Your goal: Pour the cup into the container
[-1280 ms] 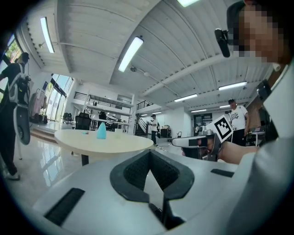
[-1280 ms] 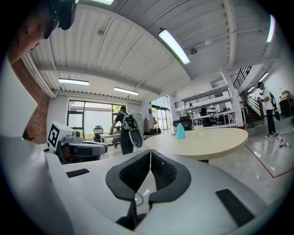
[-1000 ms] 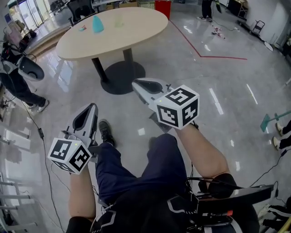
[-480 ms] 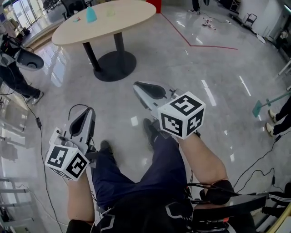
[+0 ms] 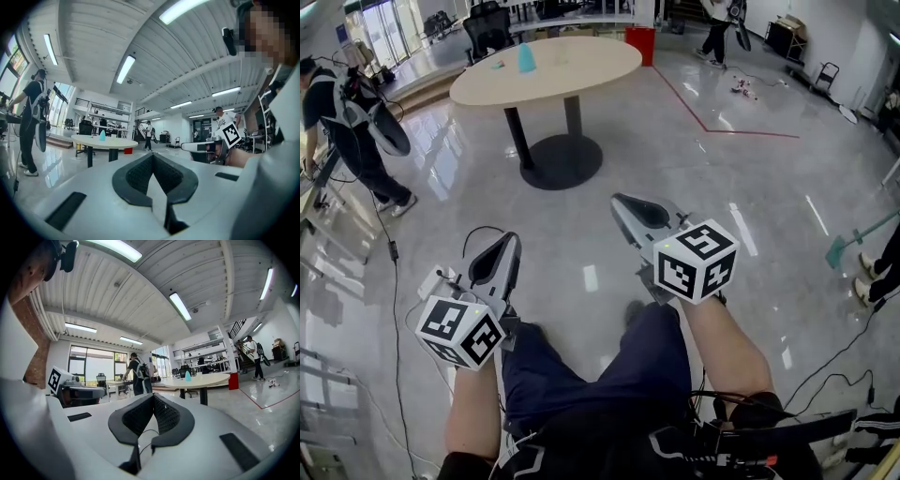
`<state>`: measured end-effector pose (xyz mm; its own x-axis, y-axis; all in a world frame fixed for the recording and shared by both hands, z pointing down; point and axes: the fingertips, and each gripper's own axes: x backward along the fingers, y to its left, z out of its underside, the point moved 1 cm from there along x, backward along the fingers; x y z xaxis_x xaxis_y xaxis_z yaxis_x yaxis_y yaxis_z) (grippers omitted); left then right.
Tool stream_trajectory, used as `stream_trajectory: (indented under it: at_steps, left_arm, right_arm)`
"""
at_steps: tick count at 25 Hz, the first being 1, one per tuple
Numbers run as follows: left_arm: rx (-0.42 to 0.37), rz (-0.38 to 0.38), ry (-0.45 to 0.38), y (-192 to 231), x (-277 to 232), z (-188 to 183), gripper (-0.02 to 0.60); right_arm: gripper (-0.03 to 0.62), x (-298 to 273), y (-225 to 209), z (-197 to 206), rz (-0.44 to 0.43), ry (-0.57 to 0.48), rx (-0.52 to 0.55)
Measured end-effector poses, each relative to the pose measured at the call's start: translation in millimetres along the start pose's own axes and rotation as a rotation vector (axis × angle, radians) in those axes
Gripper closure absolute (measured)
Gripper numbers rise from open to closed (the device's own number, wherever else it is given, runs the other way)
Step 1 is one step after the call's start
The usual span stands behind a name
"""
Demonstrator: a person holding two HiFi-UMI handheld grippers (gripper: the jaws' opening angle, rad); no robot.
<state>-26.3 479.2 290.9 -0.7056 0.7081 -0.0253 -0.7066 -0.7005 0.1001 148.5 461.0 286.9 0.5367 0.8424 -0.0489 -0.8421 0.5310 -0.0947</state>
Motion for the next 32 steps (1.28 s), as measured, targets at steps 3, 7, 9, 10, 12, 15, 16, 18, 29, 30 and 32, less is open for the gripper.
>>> stream_trajectory:
  at_steps: [3,7,9,10,12,15,16,18,29,30,32]
  left_arm:
    - [0.006,0.007,-0.009,3.0,3.8,0.4,0.589]
    - [0.025,0.079,0.031,12.4,-5.4,13.9,0.589]
    - [0.026,0.09,0.049,18.5,-5.8,17.7,0.589]
    - [0.021,0.092,0.047,19.3,-6.1,15.8,0.589]
    - [0.014,0.095,0.037,18.3,-5.1,10.6,0.589]
    - [0.024,0.096,0.028,15.2,5.6,13.6,0.589]
    - [0.031,0.096,0.025,14.2,9.2,15.8,0.589]
    - [0.039,0.093,0.017,14.3,15.0,17.6,0.589]
    - [0.037,0.093,-0.004,5.8,10.1,10.2,0.589]
    - [0.035,0.094,-0.001,5.0,8.0,10.5,0.589]
    - [0.031,0.09,-0.003,6.3,4.7,8.8,0.589]
  right_arm:
    - [0.588,-1.5,1.4,-0.4,0.002,0.003,0.003]
    - [0.588,-13.1,-2.9,8.5,0.037,0.036,-0.004]
    - [0.588,-18.6,-0.8,12.4,0.043,0.049,-0.002]
    - [0.588,-19.6,-0.5,11.0,0.043,0.05,-0.001]
    - [0.588,-20.0,1.4,6.0,0.041,0.043,0.006]
    - [0.588,-18.2,13.2,5.5,0.033,0.038,0.019]
    - [0.588,-17.0,17.3,6.3,0.032,0.041,0.025]
    - [0.588,-14.9,23.4,7.5,0.031,0.046,0.035]
    - [0.589,-2.7,28.3,3.3,0.018,0.039,0.031]
    - [0.589,-2.8,27.2,3.7,0.017,0.039,0.031]
    - [0.589,-5.2,24.2,2.6,0.013,0.039,0.035]
